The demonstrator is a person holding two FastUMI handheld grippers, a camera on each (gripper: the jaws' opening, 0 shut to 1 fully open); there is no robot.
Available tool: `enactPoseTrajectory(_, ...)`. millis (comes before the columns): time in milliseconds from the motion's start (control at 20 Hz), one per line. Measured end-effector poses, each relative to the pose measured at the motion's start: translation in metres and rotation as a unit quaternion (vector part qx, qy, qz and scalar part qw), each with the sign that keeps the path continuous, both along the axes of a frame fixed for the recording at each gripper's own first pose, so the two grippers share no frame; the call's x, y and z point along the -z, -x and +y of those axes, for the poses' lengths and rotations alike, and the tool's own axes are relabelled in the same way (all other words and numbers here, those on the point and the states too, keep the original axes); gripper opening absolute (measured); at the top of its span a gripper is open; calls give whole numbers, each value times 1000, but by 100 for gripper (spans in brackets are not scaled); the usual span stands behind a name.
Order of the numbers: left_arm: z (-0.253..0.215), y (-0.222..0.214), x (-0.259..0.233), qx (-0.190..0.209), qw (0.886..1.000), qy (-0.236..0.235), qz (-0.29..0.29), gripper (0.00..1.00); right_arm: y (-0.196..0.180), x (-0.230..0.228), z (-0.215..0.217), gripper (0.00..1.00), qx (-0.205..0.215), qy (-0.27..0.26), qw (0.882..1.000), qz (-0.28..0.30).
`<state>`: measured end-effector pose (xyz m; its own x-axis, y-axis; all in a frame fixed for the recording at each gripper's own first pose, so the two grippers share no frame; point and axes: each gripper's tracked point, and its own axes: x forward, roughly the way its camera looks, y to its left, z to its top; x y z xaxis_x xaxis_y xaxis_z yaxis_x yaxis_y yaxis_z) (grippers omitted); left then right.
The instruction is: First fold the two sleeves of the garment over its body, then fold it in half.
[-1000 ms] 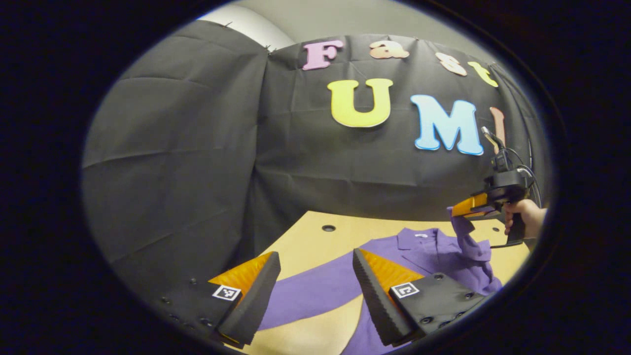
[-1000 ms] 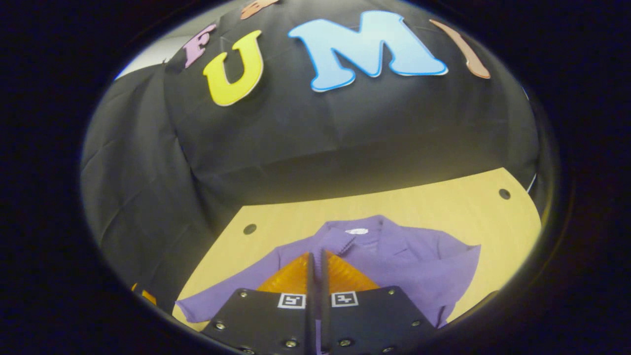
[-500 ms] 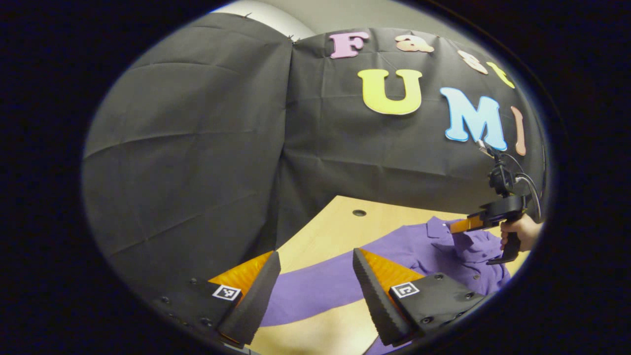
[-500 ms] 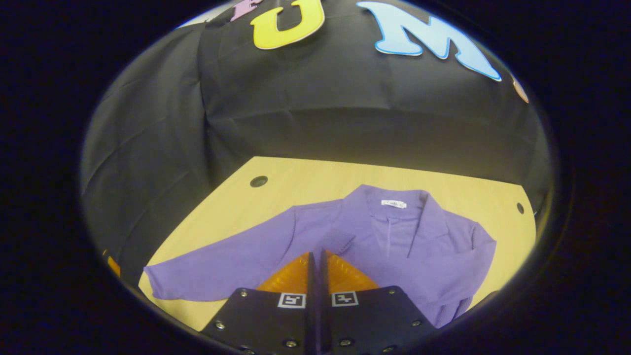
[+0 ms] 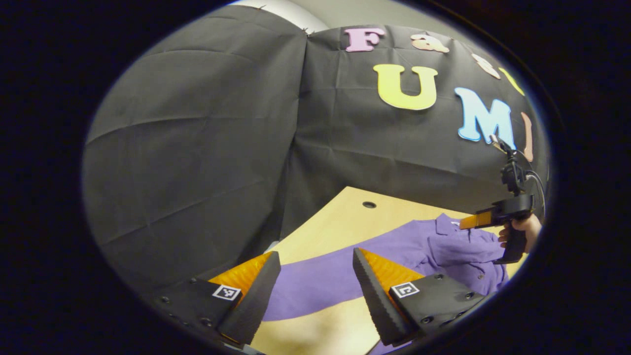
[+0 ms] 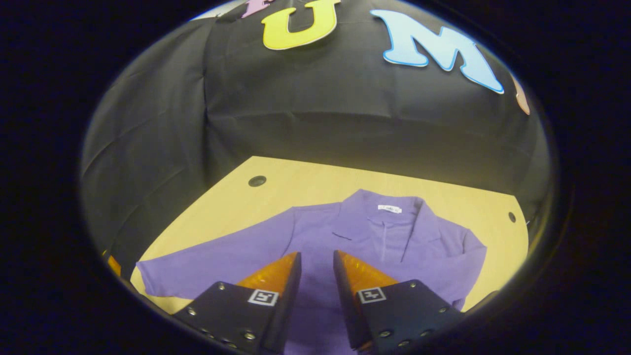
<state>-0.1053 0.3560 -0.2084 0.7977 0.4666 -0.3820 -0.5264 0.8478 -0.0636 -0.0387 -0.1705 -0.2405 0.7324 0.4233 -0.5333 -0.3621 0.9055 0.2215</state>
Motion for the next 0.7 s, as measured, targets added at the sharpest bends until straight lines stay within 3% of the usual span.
enactPoseTrajectory(200, 20, 13, 25, -38, 999, 9, 17, 95, 4, -18, -12, 96, 19, 9, 999, -37)
enactPoseTrajectory(450, 55, 36, 63, -107, 993, 23, 51, 96, 31, -40, -16, 96, 13, 3, 999, -52)
enactPoseTrajectory(700, 72, 40, 108, -130, 986, 59, 87, 94, 61, -60, -26, 96, 5, -2, 998, -67)
